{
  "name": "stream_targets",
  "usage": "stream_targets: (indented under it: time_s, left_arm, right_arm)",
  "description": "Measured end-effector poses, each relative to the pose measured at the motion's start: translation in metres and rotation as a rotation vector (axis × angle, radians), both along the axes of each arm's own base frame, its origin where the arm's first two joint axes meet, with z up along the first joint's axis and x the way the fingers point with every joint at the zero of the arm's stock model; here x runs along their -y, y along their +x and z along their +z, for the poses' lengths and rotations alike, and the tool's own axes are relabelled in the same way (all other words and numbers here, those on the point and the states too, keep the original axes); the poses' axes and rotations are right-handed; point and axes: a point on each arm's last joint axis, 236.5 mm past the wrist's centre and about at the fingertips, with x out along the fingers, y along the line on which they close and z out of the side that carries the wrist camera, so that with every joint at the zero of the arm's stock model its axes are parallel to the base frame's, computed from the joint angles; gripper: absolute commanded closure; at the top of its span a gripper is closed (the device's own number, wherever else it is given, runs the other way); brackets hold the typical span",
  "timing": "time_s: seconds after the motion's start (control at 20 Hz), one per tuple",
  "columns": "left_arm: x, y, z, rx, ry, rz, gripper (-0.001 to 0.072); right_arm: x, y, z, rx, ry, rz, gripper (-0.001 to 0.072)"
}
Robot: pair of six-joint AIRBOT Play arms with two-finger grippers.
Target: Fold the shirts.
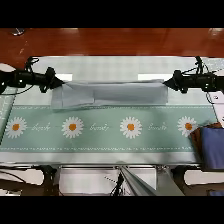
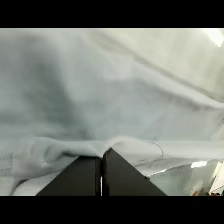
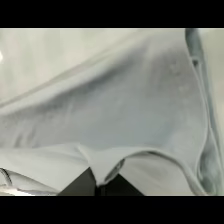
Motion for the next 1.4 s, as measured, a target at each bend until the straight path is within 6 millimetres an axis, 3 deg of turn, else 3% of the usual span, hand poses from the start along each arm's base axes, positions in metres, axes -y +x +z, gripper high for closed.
stream_targets:
  time_s: [0.05, 0.1, 0.15, 0.2, 0.35, 0.45, 0.55, 0.7, 0.85, 0.9, 1.05, 1.2, 1.3, 1.35, 1.4]
  left_arm:
    - [-0.001, 0.008, -0.004, -0.002, -0.002, -0.001, 0.0634]
    - [0.0, 0.015, -0.008, -0.004, -0.004, -0.005, 0.0363]
    - [0.002, 0.02, -0.013, -0.01, -0.005, -0.008, 0.0005]
    - [0.004, 0.023, -0.016, -0.012, -0.005, -0.013, 0.0005]
    - [-0.004, 0.029, -0.014, -0.005, 0.006, -0.025, 0.0006]
    - [-0.033, 0.027, -0.01, -0.012, 0.051, -0.001, 0.0006]
    - [-0.067, 0.012, 0.002, -0.031, 0.11, 0.013, 0.0006]
    - [-0.11, -0.016, 0.018, -0.019, 0.227, 0.058, 0.0006]
    - [-0.111, -0.044, 0.037, 0.088, 0.313, 0.116, 0.0006]
    - [-0.099, -0.054, 0.041, 0.129, 0.318, 0.119, 0.0006]
    - [-0.031, -0.087, 0.048, 0.221, 0.244, 0.029, 0.0007]
    - [0.037, -0.114, 0.046, 0.264, 0.173, -0.105, 0.0007]
    - [0.071, -0.126, 0.044, 0.282, 0.144, -0.181, 0.0007]
    - [0.085, -0.132, 0.042, 0.286, 0.135, -0.215, 0.0008]
    - [0.097, -0.135, 0.041, 0.298, 0.133, -0.241, 0.0034]
  right_arm:
    - [0.0, 0.007, -0.004, -0.003, 0.013, -0.007, 0.0668]
    - [-0.001, 0.013, -0.008, -0.007, 0.035, -0.018, 0.0467]
    - [-0.004, 0.019, -0.008, -0.001, 0.066, -0.028, 0.0202]
    - [-0.006, 0.027, -0.007, 0.015, 0.096, -0.045, 0.0081]
    - [0.0, 0.042, 0.006, 0.067, 0.16, -0.067, 0.0084]
    - [0.017, 0.044, 0.014, 0.086, 0.174, -0.073, 0.0085]
    - [0.04, 0.038, 0.019, 0.084, 0.176, -0.075, 0.0085]
    - [0.073, 0.012, -0.004, -0.02, 0.099, -0.073, 0.0085]
    - [0.083, -0.011, -0.034, -0.15, 0.013, -0.049, 0.0085]
    - [0.081, -0.014, -0.041, -0.176, -0.006, -0.036, 0.0085]
    - [0.061, -0.015, -0.058, -0.214, -0.043, 0.012, 0.0085]
    - [0.033, -0.012, -0.069, -0.228, -0.056, 0.062, 0.0088]
    - [0.014, -0.011, -0.073, -0.233, -0.051, 0.094, 0.0108]
    - [0.005, -0.011, -0.074, -0.231, -0.055, 0.112, 0.0304]
    - [-0.001, -0.012, -0.077, -0.234, -0.063, 0.127, 0.0694]
